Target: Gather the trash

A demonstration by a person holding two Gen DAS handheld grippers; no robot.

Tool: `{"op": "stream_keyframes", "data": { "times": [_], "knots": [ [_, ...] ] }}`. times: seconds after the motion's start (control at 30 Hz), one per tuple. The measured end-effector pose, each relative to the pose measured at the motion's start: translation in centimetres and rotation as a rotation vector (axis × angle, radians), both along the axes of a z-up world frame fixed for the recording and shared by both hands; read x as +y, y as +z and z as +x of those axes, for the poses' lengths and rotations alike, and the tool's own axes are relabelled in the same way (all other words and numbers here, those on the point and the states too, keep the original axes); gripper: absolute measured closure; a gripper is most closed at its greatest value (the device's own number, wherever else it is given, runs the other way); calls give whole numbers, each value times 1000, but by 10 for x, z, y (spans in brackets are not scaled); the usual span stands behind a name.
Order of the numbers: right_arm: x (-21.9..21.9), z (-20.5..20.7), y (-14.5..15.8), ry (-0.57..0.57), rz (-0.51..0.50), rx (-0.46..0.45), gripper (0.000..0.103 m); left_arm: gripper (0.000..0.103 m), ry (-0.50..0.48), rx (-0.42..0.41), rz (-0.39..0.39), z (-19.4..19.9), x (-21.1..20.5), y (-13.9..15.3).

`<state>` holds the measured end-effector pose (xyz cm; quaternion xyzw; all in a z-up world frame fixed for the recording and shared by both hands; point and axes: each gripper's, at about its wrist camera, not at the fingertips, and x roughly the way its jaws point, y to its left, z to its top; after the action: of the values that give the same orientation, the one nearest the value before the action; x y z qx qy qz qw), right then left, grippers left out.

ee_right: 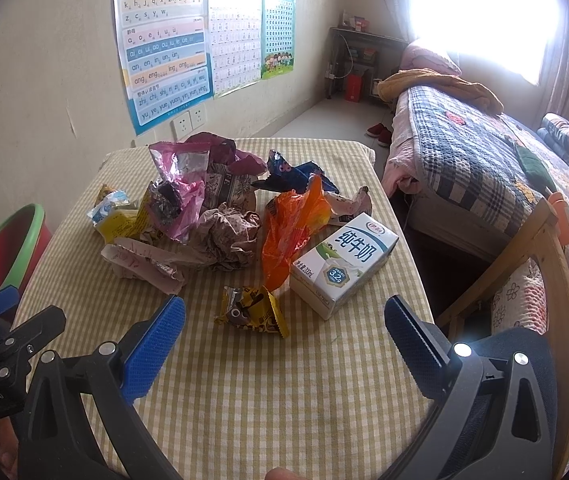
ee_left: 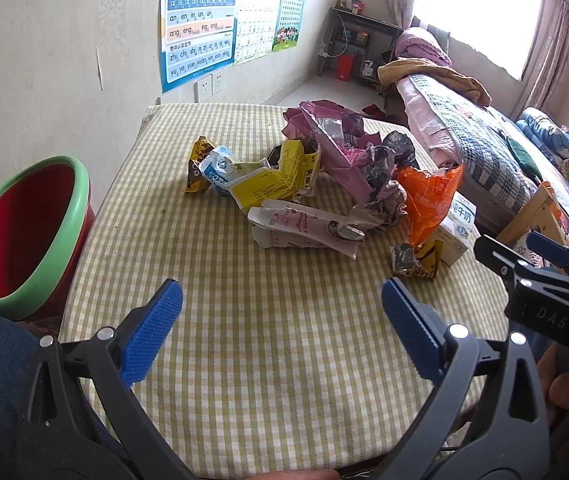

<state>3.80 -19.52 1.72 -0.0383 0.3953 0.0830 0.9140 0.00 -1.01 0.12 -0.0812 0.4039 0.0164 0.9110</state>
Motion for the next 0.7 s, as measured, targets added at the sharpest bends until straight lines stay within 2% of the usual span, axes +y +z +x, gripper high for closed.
{"op": "stream_keyframes", "data": {
  "times": [0.13, 0.33, 0.7],
  "knots": [
    [-7, 8, -2, -7, 25, 39, 7, 5, -7, 16, -38, 5, 2, 3],
    [-24, 21, 2, -52, 51, 48, 7, 6, 22, 50, -122, 24, 12, 6],
    [-40, 52, -5, -83, 62, 100, 7, 6, 41, 129, -160, 66, 9, -5]
  ]
}}
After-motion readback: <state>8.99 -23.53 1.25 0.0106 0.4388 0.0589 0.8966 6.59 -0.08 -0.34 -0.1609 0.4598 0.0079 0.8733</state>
